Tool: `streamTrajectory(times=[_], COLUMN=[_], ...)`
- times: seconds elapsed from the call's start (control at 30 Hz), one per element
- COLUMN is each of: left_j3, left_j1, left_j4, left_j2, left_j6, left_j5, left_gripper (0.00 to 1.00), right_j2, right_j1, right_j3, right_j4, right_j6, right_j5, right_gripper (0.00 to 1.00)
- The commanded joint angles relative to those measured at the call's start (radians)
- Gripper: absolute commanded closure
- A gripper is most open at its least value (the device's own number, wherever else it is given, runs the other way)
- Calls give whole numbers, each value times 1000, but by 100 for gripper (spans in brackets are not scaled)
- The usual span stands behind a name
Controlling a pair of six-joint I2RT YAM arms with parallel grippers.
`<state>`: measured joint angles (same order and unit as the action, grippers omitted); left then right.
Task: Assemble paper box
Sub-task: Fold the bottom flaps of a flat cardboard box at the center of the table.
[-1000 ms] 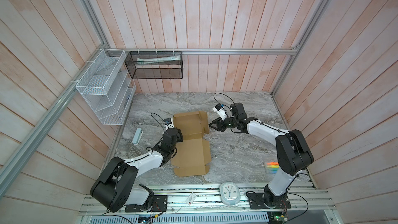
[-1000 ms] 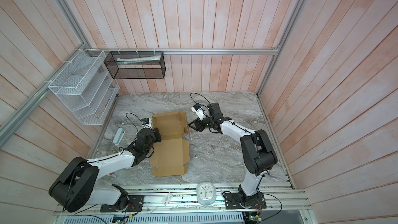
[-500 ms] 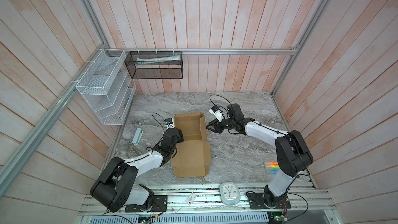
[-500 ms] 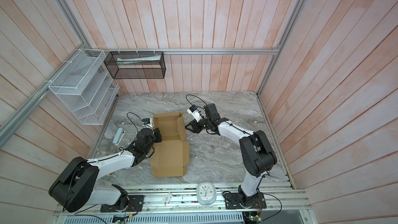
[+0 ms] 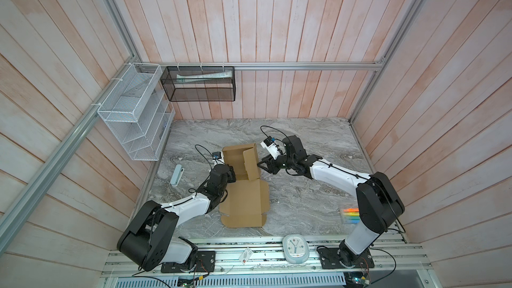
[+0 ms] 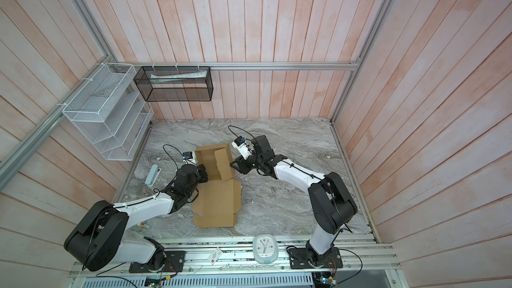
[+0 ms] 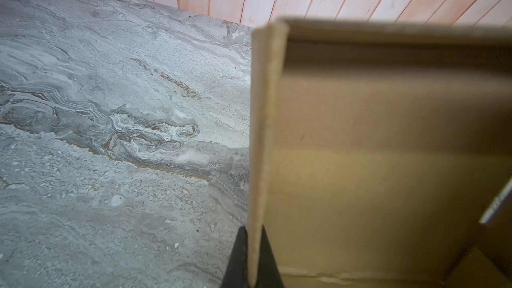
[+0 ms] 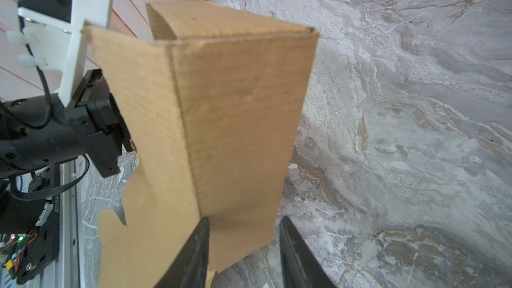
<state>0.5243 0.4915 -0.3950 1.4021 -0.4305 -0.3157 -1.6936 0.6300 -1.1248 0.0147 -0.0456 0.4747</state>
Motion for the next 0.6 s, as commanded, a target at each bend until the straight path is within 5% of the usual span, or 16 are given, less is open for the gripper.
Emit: streamTrajectory(times=[0.0,0.57], left_j3=[32,29], left_j1=[5,9], left_j4=[-11,0], left_j2=[8,18], left_j6=[1,-15], left_j5=[20,-27], left_gripper=[100,100], right_j2=[18,31], right_j1=[26,56], right_j3=[10,39], right_j4=[53,93], right_j6=[-50,-77], right_j5=[-47,17], right_gripper=[57,49])
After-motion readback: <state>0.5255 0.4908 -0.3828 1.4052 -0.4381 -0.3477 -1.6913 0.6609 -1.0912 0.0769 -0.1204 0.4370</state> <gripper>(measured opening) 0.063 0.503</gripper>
